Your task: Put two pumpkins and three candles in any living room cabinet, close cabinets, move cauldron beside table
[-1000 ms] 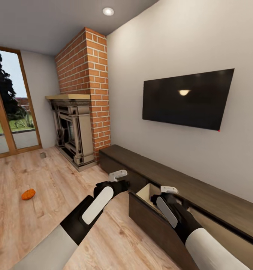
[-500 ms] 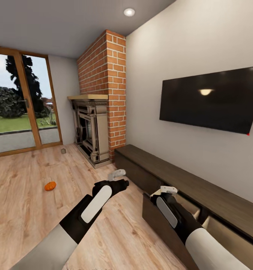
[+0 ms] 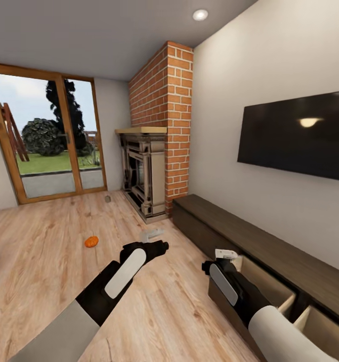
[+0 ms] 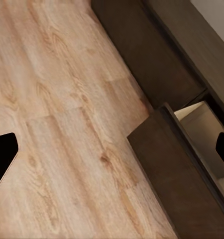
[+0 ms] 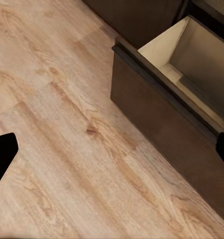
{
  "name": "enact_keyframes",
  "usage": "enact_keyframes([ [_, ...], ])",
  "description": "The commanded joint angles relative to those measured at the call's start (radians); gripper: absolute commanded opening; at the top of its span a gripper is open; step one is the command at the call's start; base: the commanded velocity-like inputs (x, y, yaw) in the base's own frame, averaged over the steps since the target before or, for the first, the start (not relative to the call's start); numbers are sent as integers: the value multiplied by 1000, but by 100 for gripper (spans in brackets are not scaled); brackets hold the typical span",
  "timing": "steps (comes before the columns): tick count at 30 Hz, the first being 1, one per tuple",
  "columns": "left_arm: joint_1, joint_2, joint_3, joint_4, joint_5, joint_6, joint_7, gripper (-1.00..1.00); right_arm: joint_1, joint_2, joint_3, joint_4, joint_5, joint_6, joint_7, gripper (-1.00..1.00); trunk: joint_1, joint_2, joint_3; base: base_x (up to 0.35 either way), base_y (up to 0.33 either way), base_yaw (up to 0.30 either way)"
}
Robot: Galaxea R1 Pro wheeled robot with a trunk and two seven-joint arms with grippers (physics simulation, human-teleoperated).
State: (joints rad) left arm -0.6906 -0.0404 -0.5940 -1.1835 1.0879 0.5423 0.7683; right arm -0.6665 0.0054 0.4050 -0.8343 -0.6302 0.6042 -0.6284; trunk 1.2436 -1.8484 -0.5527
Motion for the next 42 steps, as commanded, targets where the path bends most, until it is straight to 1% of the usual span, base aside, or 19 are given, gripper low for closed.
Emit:
enact_keyframes([
  [1, -1, 0, -1, -1, 7, 1, 8, 100, -1, -1, 3, -2, -9, 2, -10, 100, 0, -1, -1, 0, 0, 266],
  [7, -1, 0, -1, -1, 6, 1, 8, 100, -1, -1, 3, 0, -10, 1, -10, 100, 0, -1, -1, 0, 0, 207],
  [18, -1, 1, 0, 0, 6, 1, 8, 100, -1, -1, 4, -3, -8, 1, -10, 100, 0, -1, -1, 0, 0, 13],
  [20, -1, 3, 0, -1, 6, 1, 8, 100, -1, 0, 8, -3, -8, 2, -10, 100, 0, -1, -1, 0, 0, 0],
  [23, -1, 4, 0, 0, 6, 1, 8, 100, -1, -1, 28, -3, -8, 0, -10, 100, 0, -1, -1, 0, 0, 0],
  [31, -1, 9, -1, 3, 5, 1, 8, 100, -1, -1, 44, -3, -8, 2, -11, 100, 0, -1, 2, -27, 15, 31],
  [32, 0, 15, -1, 3, 5, 1, 7, 100, -1, -1, 51, -3, -8, 4, -12, 100, 0, -1, 3, -18, 12, 177],
  [33, 0, 29, 2, 4, 7, 1, 5, 100, -1, -1, 58, -3, -8, 5, -14, 100, 0, -1, 4, -11, 7, 202],
  [34, 0, 45, 12, 4, 9, 1, 1, 100, -1, -1, 65, -3, -8, 11, -16, 100, 0, -1, 5, -7, 5, 218],
  [35, 0, 52, 19, 5, 12, 1, -1, 100, -1, -1, 69, -3, -8, 15, -17, 100, 0, -1, 6, -6, 4, 224],
  [37, 1, 73, 42, -2, 30, 5, -9, 100, -1, 0, 76, -3, -8, 43, -19, 100, 0, -1, 8, -3, 2, 236],
  [39, 3, 89, 53, 0, 44, 24, -12, 100, -1, 0, 79, -3, -8, 71, -19, 100, 0, -1, 10, -1, 1, 244],
  [41, 4, 109, 62, 26, 50, 40, -15, 100, -1, -1, 80, -3, -9, 84, -19, 100, 0, -1, 12, -1, 0, 238],
  [42, 5, 124, 64, 44, 52, 43, -16, 100, -1, -2, 79, -3, -9, 86, -19, 100, 0, -1, 12, 0, 0, 198],
])
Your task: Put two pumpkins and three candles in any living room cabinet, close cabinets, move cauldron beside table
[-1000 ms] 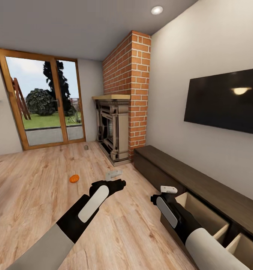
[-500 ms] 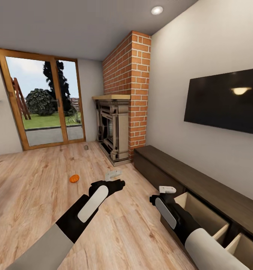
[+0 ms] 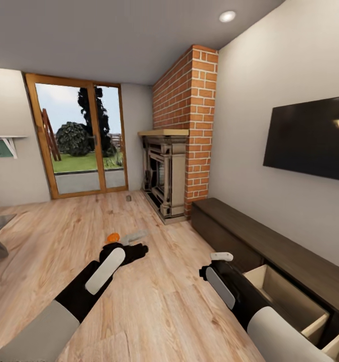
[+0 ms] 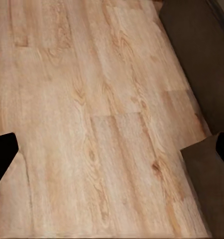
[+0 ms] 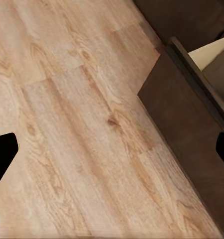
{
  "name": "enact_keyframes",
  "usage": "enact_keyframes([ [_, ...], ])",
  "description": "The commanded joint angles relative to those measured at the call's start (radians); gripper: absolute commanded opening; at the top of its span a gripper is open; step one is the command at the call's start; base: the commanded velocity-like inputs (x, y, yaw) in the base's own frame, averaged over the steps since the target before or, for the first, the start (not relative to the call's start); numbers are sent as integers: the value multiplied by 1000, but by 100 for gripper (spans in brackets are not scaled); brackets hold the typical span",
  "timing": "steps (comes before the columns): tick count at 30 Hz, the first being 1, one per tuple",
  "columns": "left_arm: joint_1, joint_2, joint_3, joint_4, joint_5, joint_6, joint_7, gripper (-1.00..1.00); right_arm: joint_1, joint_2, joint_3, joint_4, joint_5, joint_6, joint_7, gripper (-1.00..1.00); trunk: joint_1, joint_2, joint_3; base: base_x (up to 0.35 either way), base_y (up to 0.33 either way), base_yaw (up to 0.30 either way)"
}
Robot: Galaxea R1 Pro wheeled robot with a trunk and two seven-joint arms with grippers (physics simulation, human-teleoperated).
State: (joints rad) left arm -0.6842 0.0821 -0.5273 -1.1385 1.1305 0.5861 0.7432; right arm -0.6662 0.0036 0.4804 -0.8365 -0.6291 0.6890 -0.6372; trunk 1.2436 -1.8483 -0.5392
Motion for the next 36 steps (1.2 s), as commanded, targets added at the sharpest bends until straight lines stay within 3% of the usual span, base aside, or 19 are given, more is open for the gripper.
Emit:
enact_keyframes([
  [1, 1, 17, -1, 14, 11, 0, 8, 100, -1, -2, 2, -1, -11, 2, -10, 100, 0, -1, -1, 0, 0, 162],
  [4, 23, 49, 0, 55, 12, -1, 1, 100, 0, -1, 0, -1, -18, 1, -8, 100, 0, -1, 0, 0, 0, 80],
  [7, 54, 60, 1, 124, 5, -4, -31, 100, 5, 0, 0, 1, -23, -7, -6, 100, 0, -1, 0, 0, 0, 24],
  [12, 71, 63, -6, 270, -5, -32, -149, 100, 21, 1, 0, 2, -27, -53, -6, 100, 0, -1, 0, 0, 0, 5],
  [18, 75, 55, -34, 465, -33, -166, -306, 100, 59, 1, 5, 7, -26, -129, -2, 100, 0, -1, 0, 116, -77, 1],
  [21, 75, 57, -44, 495, -58, -211, -341, 100, 91, 1, 6, 8, -25, -138, -3, 100, 0, -1, 0, 218, -158, 0],
  [27, 75, 54, -48, 542, -64, -233, -356, 100, 143, 9, 12, 13, -20, -186, -2, 100, 0, -1, 0, 252, -129, 0],
  [31, 75, 59, -46, 566, -55, -235, -360, 100, 151, 19, 47, 18, -25, -222, 1, 100, 0, -1, 0, 225, -5, 0],
  [36, 75, 63, -42, 584, -54, -235, -414, 100, 152, 23, 99, 36, -27, -284, 2, 100, 0, -1, 0, 103, 188, 0],
])
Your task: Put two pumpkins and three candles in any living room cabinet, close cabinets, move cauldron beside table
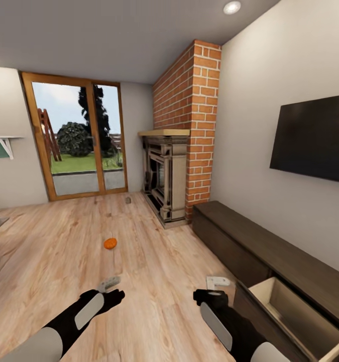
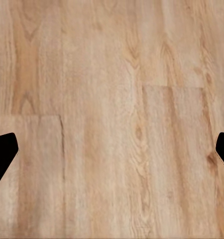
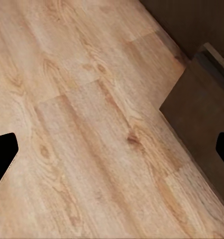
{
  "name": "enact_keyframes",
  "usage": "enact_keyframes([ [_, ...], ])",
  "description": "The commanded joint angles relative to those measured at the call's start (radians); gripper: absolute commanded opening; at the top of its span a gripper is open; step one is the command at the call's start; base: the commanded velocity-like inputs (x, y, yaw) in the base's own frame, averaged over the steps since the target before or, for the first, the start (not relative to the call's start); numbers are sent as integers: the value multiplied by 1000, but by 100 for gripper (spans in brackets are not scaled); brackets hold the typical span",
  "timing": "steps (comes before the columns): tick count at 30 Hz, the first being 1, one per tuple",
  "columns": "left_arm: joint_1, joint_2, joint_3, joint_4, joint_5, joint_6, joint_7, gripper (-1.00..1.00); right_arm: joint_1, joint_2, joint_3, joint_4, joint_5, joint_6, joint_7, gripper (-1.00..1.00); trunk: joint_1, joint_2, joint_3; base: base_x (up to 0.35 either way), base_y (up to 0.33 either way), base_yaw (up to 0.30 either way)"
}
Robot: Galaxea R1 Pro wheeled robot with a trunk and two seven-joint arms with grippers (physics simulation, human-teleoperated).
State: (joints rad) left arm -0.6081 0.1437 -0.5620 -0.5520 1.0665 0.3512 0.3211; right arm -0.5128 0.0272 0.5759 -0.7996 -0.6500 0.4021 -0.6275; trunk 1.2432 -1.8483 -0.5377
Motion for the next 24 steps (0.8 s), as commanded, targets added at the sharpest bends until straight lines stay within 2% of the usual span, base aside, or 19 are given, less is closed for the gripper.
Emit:
enact_keyframes([
  [1, -1, 2, -7, 1, 9, 0, 4, 100, -1, 0, 6, 6, -5, -5, -8, 100, 0, -1, -1, 173, 203, 0],
  [6, -1, 2, -8, 12, 8, 0, -8, 100, -1, 2, 15, 70, 3, -35, -8, 100, 0, -1, -1, 245, 126, 122],
  [19, -1, 2, -6, 14, 10, 0, -10, 100, -1, 2, 17, 83, 4, -44, -6, 100, 0, -1, -1, 328, 9, 279],
  [24, -1, 0, -6, 14, 13, 1, -11, 100, -1, 1, 42, 85, 3, -78, 42, 100, 0, -1, -1, 337, 0, 288],
])
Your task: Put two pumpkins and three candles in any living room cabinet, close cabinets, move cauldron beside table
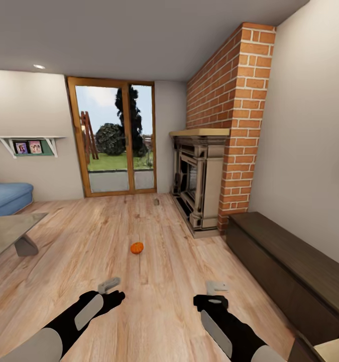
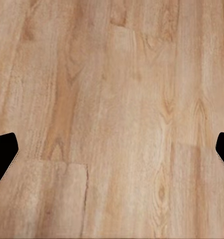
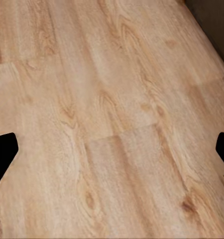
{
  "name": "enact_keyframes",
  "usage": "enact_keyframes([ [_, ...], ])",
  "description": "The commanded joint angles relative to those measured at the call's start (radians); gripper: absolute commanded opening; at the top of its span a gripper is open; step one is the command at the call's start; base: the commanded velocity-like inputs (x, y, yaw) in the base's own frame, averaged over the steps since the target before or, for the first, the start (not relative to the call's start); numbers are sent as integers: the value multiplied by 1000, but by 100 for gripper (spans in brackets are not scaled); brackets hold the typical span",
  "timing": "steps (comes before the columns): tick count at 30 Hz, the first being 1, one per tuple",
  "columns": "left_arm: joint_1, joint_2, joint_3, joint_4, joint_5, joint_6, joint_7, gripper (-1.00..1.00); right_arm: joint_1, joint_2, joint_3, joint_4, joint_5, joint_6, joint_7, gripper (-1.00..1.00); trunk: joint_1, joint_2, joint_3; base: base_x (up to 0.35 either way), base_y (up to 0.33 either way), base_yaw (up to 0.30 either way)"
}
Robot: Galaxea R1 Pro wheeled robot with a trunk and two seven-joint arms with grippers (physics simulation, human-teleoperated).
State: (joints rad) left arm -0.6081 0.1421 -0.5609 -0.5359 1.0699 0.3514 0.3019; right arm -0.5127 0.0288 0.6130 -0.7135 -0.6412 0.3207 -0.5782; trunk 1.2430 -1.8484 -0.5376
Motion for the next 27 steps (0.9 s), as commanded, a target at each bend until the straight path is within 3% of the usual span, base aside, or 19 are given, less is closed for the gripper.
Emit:
enact_keyframes([
  [1, -1, -1, -8, -3, 9, 0, 8, 100, -1, -1, 10, -1, -5, 2, 0, 100, 1, -1, -1, 337, 0, 271],
  [16, -1, 0, -8, -3, 10, 0, 8, 100, -1, -2, 27, -1, -5, -8, 14, 100, 1, -1, -1, 338, 17, 36],
  [27, -1, -1, -8, 22, 8, 0, 8, 100, -1, -2, 27, -1, -5, -8, 15, 100, 1, -1, -1, 338, -18, 188],
])
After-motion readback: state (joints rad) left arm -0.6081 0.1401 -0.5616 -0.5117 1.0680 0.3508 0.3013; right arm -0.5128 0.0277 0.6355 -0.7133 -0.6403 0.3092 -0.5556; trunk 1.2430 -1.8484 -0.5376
